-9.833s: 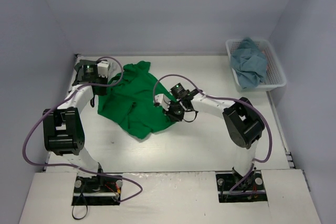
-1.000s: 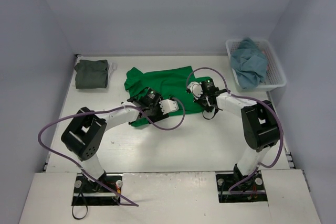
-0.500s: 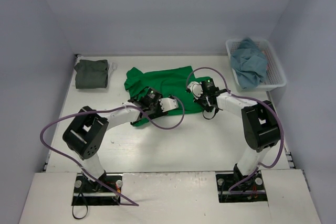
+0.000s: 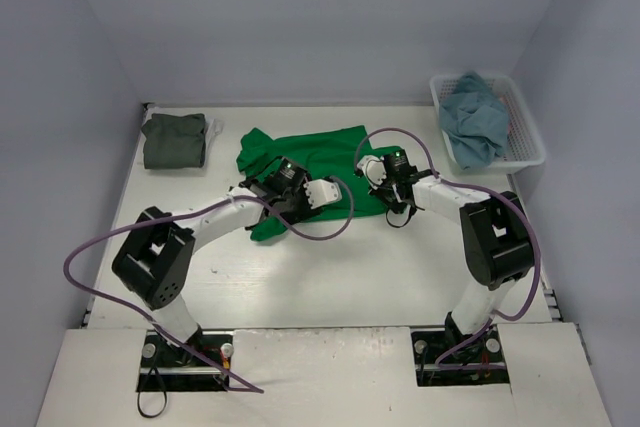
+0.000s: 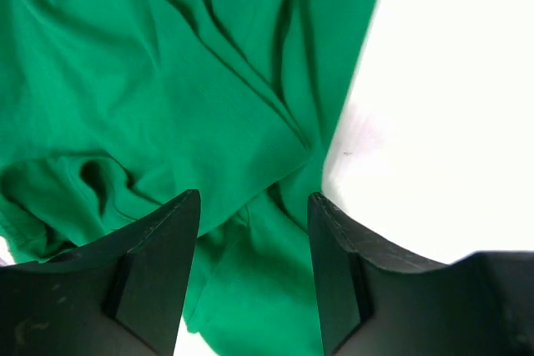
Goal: Fold and stack the t-shirts
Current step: Flatten out the tshirt
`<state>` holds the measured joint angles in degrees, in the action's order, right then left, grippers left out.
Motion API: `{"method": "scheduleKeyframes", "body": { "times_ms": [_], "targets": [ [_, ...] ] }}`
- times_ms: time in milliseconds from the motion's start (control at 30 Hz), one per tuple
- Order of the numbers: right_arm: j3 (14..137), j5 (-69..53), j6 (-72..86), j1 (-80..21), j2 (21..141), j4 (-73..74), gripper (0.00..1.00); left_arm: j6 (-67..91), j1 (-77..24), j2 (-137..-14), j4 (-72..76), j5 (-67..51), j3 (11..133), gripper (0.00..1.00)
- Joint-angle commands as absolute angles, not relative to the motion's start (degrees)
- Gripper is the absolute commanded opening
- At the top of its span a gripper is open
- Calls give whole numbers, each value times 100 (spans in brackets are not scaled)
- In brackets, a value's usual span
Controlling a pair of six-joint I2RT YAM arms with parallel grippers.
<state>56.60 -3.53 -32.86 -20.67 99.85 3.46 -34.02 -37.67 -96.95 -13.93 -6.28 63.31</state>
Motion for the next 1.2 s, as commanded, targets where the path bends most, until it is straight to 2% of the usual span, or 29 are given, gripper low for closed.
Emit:
{"method": "scheduleKeyframes", "body": {
  "times_ms": [0, 1167],
  "targets": [
    [5660, -431, -3313, -2048, 9729, 264, 0, -3068, -3622, -9158, -1984, -1299, 7030, 49],
    [5625, -466, -3305, -2039, 9782, 255, 0, -3955, -3006, -10125, -1029, -730, 6539, 48]
  ]
}}
